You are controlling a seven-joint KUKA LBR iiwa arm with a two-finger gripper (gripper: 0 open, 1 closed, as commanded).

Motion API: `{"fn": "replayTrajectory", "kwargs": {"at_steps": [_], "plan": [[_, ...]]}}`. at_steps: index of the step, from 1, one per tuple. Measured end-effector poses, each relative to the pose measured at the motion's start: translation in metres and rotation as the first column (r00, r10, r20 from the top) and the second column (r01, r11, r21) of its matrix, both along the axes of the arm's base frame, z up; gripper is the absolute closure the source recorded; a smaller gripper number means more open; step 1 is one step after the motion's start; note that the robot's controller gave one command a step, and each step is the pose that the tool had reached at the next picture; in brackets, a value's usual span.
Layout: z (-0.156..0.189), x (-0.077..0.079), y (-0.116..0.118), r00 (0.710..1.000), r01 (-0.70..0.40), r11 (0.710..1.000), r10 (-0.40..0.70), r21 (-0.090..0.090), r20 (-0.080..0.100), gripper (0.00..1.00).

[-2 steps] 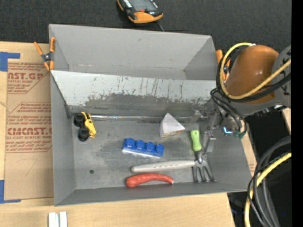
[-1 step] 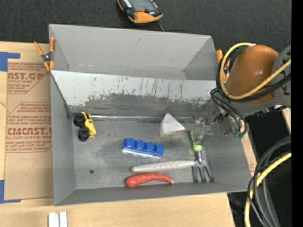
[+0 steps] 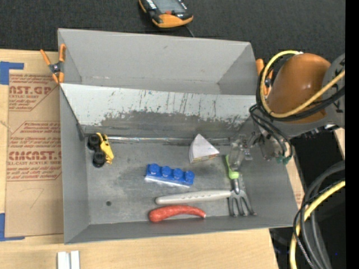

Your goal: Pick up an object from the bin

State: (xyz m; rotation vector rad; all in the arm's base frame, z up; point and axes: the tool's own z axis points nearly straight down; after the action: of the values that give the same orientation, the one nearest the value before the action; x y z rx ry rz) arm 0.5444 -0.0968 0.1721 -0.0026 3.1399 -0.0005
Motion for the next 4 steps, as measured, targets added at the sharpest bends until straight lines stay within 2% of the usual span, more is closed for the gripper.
{"fn": "replayTrajectory", "kwargs": {"at_steps": [1,2,3,4], "plan": [[-0.031,-0.003,-0.019,0.978,-0.207,0.978,0.207,0.0,-0.001,0.0],[-0.03,-0.003,-0.019,0.978,-0.208,0.978,0.208,0.0,0.001,0.0],[-0.073,-0.023,-0.043,0.84,-0.543,0.84,0.543,0.001,-0.002,0.0],[-0.068,-0.027,-0.052,0.809,-0.588,0.809,0.588,-0.003,0.004,0.0]]}}
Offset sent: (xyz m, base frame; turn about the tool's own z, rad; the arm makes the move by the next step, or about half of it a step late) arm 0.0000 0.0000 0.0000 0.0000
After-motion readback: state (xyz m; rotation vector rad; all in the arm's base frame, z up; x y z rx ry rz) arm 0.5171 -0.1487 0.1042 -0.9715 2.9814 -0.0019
